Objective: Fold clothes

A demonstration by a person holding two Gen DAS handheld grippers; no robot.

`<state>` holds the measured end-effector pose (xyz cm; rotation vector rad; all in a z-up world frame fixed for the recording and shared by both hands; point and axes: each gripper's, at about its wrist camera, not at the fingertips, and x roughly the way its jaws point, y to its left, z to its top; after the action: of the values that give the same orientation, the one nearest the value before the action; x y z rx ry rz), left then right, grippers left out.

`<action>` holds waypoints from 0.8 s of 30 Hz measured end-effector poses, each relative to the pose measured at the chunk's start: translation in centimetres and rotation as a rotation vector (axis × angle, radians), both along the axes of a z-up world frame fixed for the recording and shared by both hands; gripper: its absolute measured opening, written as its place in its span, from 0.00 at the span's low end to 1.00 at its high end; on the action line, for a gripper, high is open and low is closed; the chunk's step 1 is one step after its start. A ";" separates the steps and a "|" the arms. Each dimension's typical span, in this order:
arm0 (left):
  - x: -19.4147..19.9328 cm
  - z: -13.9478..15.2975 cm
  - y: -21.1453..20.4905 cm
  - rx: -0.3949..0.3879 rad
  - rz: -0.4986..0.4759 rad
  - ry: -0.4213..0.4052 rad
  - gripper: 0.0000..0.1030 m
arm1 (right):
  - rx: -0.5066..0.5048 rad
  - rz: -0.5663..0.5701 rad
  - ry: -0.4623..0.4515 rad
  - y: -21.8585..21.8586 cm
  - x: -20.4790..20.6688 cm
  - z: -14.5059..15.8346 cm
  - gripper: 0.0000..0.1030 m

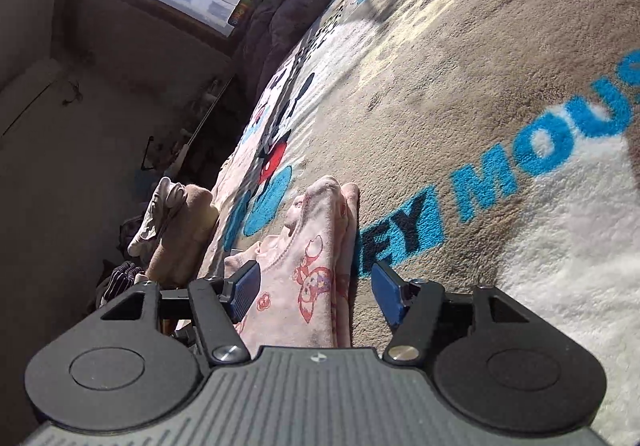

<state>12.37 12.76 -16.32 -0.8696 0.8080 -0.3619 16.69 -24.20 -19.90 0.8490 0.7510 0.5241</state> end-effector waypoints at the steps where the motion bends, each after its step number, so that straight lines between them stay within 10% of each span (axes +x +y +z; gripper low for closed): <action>1: 0.1 -0.1 -0.3 0.012 0.000 -0.020 0.42 | -0.016 0.010 -0.014 0.6 -0.5 -0.2 0.62; 5: 0.9 -0.9 -1.7 0.015 -0.023 -0.058 0.14 | -0.083 0.005 -0.059 2.7 -1.3 -0.2 0.57; 7: 0.8 -1.0 -1.4 -0.037 -0.006 -0.057 0.12 | -0.064 0.038 -0.042 3.7 -1.1 -0.5 0.29; 11: -1.0 1.2 0.9 -0.146 0.040 -0.103 0.11 | 0.062 0.040 -0.010 4.0 -1.0 -0.5 0.16; 24: -11.7 10.4 17.0 -0.379 0.499 -0.335 0.11 | 0.313 0.418 -0.155 18.7 4.4 12.0 0.15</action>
<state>0.71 29.75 -5.89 -1.2867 0.1948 -0.2094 21.13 -5.45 -7.91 0.9298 0.7154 1.0903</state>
